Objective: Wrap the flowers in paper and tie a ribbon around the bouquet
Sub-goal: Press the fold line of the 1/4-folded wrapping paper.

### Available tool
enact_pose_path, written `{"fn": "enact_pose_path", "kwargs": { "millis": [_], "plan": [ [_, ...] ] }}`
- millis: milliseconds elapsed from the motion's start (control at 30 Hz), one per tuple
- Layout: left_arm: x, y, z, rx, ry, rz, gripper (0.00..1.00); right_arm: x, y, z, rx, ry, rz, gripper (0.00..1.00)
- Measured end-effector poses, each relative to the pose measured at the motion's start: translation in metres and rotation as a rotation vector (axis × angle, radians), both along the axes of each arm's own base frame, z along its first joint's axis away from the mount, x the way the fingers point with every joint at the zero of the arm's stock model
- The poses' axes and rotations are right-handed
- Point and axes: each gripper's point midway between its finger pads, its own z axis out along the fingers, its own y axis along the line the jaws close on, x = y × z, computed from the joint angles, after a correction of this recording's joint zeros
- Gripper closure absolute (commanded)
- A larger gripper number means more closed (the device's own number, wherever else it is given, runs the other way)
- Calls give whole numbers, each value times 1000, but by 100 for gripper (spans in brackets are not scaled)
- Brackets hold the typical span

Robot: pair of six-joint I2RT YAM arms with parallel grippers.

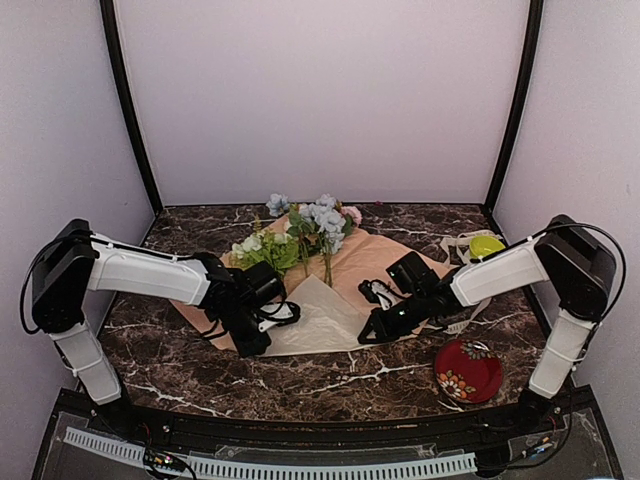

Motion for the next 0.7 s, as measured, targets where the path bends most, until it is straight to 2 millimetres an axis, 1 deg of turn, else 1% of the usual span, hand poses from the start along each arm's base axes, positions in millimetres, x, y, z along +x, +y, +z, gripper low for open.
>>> {"fn": "enact_pose_path", "kwargs": {
  "millis": [233,500,700],
  "plan": [
    [-4,9,-1,57,93,66,81,0,-7,0,-40,5,-23,98],
    [-13,35,4,210,151,139,81,0,-14,0,-80,4,-43,98],
    [-12,49,5,305,147,173,83,0,-19,0,-101,2,-52,97]
  ]
}}
